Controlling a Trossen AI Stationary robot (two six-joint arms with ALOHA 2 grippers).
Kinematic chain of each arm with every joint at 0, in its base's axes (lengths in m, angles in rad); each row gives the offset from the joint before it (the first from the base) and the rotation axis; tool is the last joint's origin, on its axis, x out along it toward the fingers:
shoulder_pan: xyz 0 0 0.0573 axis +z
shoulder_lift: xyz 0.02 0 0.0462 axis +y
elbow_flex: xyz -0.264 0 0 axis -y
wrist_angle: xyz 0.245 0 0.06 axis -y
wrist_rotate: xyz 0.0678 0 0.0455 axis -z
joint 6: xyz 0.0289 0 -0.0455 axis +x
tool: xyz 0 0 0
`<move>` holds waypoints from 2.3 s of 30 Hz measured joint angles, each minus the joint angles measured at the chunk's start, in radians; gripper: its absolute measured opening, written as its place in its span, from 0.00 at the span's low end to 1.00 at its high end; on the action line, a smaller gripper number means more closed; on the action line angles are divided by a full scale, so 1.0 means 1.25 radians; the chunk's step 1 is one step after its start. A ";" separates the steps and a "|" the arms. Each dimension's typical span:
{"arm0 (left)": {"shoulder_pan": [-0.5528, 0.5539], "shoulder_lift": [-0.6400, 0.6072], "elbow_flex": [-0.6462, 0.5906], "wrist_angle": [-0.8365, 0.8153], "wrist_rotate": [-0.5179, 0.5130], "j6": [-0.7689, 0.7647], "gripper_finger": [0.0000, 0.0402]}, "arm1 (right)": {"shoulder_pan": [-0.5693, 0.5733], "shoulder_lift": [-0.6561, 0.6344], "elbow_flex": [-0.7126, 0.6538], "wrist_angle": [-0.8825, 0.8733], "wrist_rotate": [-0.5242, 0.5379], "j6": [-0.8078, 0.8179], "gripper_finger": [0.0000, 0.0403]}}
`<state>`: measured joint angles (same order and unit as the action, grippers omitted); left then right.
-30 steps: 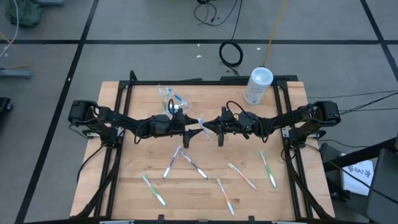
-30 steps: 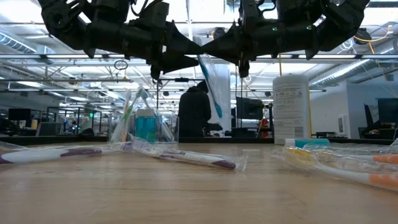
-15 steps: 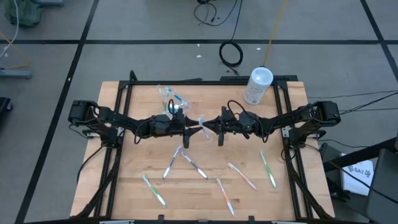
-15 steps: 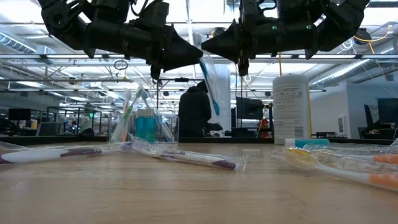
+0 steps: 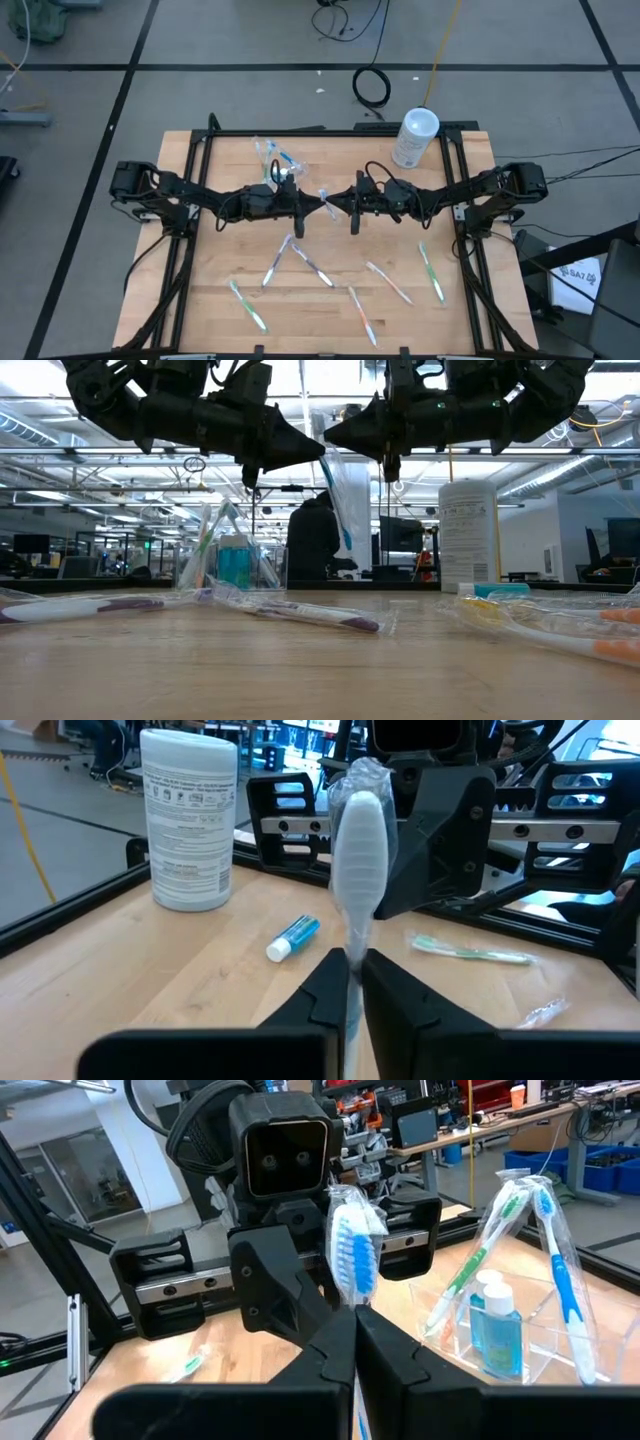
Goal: Pick & Place toothbrushing station
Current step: Put the blue toothbrush into the transparent organizer
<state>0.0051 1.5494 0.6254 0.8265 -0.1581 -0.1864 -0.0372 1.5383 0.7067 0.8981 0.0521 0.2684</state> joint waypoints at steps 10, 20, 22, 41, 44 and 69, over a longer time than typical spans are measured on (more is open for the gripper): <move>0.000 0.000 0.000 -0.015 0.000 0.000 0.04 | 0.000 0.000 0.000 -0.041 0.006 -0.005 0.05; 0.020 0.000 0.000 -0.073 -0.047 -0.002 0.01 | 0.000 0.000 0.000 -0.080 0.064 -0.021 0.21; 0.027 0.000 0.000 -0.080 -0.070 -0.004 0.02 | 0.000 0.000 0.000 -0.103 0.099 -0.021 0.24; 0.064 -0.012 0.001 -0.073 -0.282 0.026 0.01 | -0.008 0.000 0.000 -0.176 0.105 -0.021 0.27; 0.064 -0.012 0.001 -0.067 -0.319 0.043 0.03 | -0.013 0.000 0.000 -0.181 0.104 -0.021 0.27; 0.065 -0.116 0.001 -0.051 -0.525 0.189 0.02 | -0.021 0.000 0.000 -0.196 0.104 -0.022 0.26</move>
<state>0.0868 1.4046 0.6262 0.7624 -0.8143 0.0501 -0.0640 1.5387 0.7067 0.6533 0.1821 0.2413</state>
